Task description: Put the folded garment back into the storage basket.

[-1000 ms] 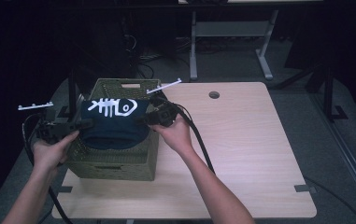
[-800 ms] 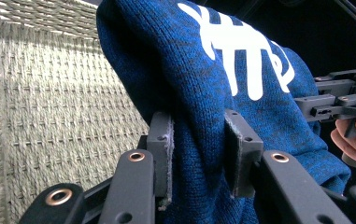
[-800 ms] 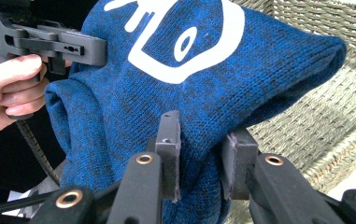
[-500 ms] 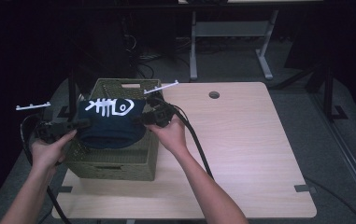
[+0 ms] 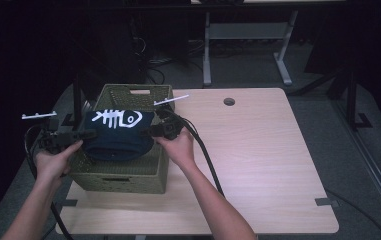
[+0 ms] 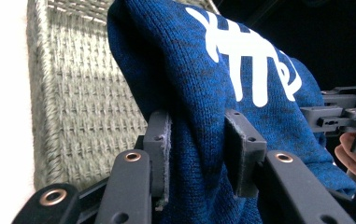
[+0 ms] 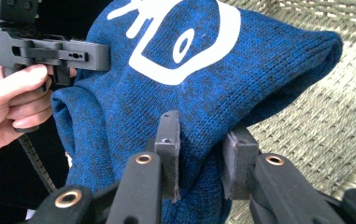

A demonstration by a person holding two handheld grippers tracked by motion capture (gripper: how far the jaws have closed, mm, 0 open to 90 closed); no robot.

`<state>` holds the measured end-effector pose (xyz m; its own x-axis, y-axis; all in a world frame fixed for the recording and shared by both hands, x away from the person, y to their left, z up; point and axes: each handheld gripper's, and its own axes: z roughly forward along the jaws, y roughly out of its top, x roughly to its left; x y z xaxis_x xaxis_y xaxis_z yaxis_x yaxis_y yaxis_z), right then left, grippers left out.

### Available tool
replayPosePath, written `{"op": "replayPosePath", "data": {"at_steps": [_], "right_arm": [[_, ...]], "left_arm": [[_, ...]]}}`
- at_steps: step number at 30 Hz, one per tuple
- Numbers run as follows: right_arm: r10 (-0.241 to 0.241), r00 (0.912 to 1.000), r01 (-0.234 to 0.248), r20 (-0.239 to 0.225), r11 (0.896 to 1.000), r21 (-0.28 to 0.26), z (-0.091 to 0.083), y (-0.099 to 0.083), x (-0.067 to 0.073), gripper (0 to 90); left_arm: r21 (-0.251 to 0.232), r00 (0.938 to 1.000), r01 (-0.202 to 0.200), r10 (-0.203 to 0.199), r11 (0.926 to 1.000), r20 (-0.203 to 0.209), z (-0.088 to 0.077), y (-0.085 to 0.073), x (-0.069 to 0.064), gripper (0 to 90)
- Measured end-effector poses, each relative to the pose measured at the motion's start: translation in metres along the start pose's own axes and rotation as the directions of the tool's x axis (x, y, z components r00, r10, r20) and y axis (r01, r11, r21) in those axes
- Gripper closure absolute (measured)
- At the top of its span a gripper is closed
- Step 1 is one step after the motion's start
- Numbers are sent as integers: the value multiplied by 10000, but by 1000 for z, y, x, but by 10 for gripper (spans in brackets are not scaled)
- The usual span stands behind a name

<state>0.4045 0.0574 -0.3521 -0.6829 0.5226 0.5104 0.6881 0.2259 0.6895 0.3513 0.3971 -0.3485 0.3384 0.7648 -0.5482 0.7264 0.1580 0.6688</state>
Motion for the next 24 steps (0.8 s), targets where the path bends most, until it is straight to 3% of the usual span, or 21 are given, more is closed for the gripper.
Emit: {"op": "replayPosePath", "data": {"at_steps": [9,17,24], "right_arm": [[261,9996,-263,139,9995,164,12,-10,-7,707],[256,9989,-267,404,9993,275,16,-17,-13,700],[128,9982,-148,582,9993,344,18,-22,-13,689]], "left_arm": [[399,9991,39,-22,9992,-426,9,-4,6,644],[970,9965,-197,275,9951,-796,19,-5,7,612],[1020,9931,-227,342,9945,-1124,20,-5,7,632]]}}
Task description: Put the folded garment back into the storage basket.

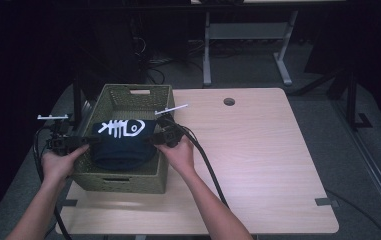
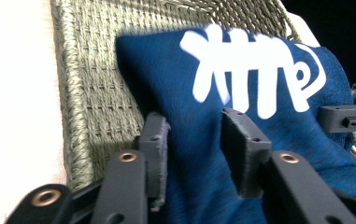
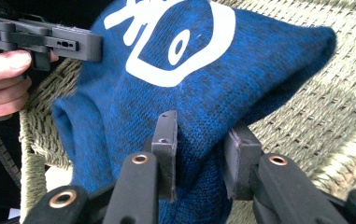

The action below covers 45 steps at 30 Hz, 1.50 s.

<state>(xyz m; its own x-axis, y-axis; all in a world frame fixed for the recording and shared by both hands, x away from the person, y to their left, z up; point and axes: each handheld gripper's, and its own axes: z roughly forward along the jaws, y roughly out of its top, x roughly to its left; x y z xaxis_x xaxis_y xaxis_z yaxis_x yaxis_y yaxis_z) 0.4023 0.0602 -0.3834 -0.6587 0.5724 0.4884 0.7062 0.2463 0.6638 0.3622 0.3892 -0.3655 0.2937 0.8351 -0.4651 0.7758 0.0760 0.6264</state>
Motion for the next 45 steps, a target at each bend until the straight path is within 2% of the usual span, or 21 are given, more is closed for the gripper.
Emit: {"op": "replayPosePath", "data": {"at_steps": [2,4,5,6,7,8,10,11,13,15,20,23,26,29,34,36,45], "right_arm": [[-121,9999,120,119,9999,75,1,0,2,678],[-362,9986,356,391,9992,165,2,0,4,650],[-445,9981,435,432,9988,227,2,0,5,608],[-714,9946,703,760,9974,171,1,1,8,517],[-1039,9862,1028,1290,9946,147,-1,2,11,511],[-1117,9837,1110,1410,9937,129,-3,4,12,506],[-1026,9874,1013,1206,9947,171,-7,7,13,504],[-1129,9853,1121,1283,9936,138,-9,8,13,506],[-968,9895,979,1069,9952,-51,-14,9,12,507],[-967,9903,990,998,9949,-180,-19,9,12,508],[-877,9954,895,393,9950,-452,-30,11,10,523],[-655,9979,653,-14,9958,-649,-38,12,7,522],[-576,9980,555,-274,9959,-720,-45,13,3,522],[-462,9966,397,-689,9949,-925,-54,13,-2,518],[-476,9944,367,-941,9927,-1147,-70,11,-9,501],[-360,9925,216,-1171,9923,-1221,-77,9,-13,493],[-353,9894,158,-1409,9905,-1368,-100,2,-27,467]], "left_arm": [[57,10000,-83,84,9999,-50,2,0,-1,657],[17,9998,-132,133,9999,-149,3,0,-3,643],[5,9996,-155,155,9999,-225,2,0,-3,630],[-69,9997,-92,91,9999,-236,2,0,-3,627],[-97,9997,-76,74,9999,-245,2,0,-3,627],[-178,9995,-65,59,9998,-301,1,0,-3,624],[-451,9996,19,-32,9990,-287,-1,0,-2,600],[-526,9995,25,-41,9986,-309,-3,1,-2,590],[-534,9997,27,-41,9986,-258,-4,1,-3,584],[-708,9998,24,-37,9975,-181,-6,1,-5,582],[-954,9999,-69,84,9954,149,-10,3,-10,575],[-1060,9994,-176,208,9942,291,-10,5,-16,566],[-1138,9974,-225,301,9932,659,-9,6,-23,543],[-1216,9950,-449,552,9916,828,-7,8,-31,527],[-1418,9915,-445,611,9889,1152,-4,7,-38,486],[-1426,9902,-462,642,9887,1242,-2,7,-42,472],[-1441,9835,-792,1010,9864,1503,4,6,-62,424]]}}
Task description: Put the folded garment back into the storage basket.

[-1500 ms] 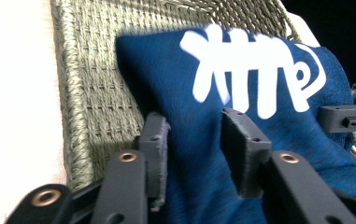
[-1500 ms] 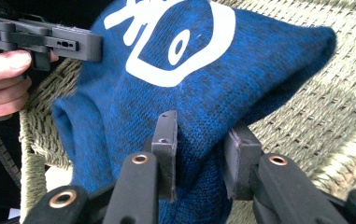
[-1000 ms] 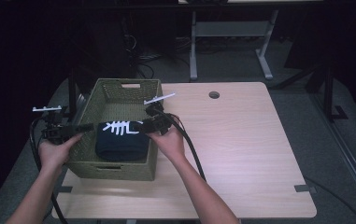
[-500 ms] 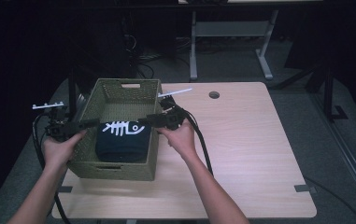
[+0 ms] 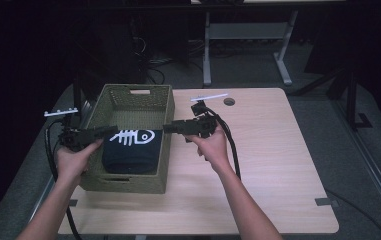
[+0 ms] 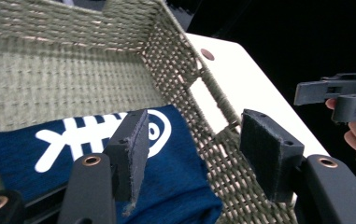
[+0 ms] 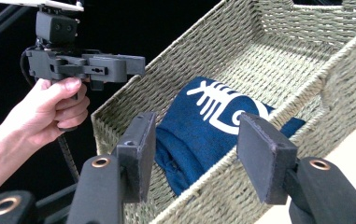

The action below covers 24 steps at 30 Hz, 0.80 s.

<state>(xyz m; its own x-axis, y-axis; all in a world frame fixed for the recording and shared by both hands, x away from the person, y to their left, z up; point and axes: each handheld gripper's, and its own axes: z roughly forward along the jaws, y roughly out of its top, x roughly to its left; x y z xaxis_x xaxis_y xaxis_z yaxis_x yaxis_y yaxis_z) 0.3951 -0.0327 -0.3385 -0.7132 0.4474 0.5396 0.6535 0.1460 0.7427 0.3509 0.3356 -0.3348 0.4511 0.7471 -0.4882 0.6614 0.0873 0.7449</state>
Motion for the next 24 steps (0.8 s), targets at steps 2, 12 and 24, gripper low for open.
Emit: {"op": "replayPosePath", "data": {"at_steps": [2,12,24], "right_arm": [[44,10000,-44,7,10000,3,-5,-1,-1,463],[25,10000,-26,-72,9999,-110,-29,-5,-9,422],[89,9999,-86,101,9997,-237,-55,-12,-18,392]], "left_arm": [[33,10000,-68,68,10000,8,2,0,-4,414],[5,9996,-184,184,9998,198,11,-1,-24,371],[76,9959,-616,609,9981,672,28,0,-52,318]]}}
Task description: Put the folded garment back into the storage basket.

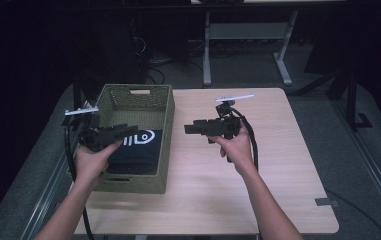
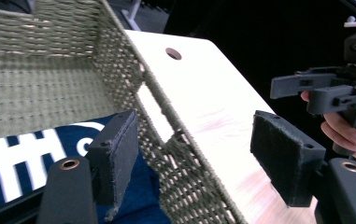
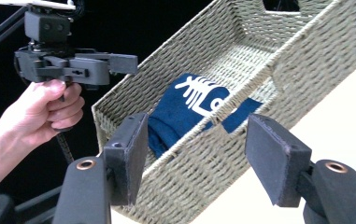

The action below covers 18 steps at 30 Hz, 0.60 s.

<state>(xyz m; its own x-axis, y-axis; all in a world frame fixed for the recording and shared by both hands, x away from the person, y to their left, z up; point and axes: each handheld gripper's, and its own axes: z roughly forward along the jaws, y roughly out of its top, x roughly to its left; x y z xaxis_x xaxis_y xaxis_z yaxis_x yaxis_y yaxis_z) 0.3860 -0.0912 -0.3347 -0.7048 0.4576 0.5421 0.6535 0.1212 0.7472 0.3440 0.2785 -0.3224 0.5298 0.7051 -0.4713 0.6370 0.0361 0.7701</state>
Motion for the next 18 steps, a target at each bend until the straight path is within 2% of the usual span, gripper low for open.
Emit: {"op": "replayPosePath", "data": {"at_steps": [5,14,18], "right_arm": [[-51,9999,52,163,10000,-39,-10,-2,-3,382],[-35,9991,41,430,9999,-139,-33,-7,-9,369],[36,9984,-23,573,9997,-223,-45,-8,-11,369]], "left_arm": [[30,9996,-225,224,9997,163,6,1,-11,298],[18,9990,-286,285,9996,343,16,0,-24,260],[48,9982,-434,432,9990,419,20,2,-30,256]]}}
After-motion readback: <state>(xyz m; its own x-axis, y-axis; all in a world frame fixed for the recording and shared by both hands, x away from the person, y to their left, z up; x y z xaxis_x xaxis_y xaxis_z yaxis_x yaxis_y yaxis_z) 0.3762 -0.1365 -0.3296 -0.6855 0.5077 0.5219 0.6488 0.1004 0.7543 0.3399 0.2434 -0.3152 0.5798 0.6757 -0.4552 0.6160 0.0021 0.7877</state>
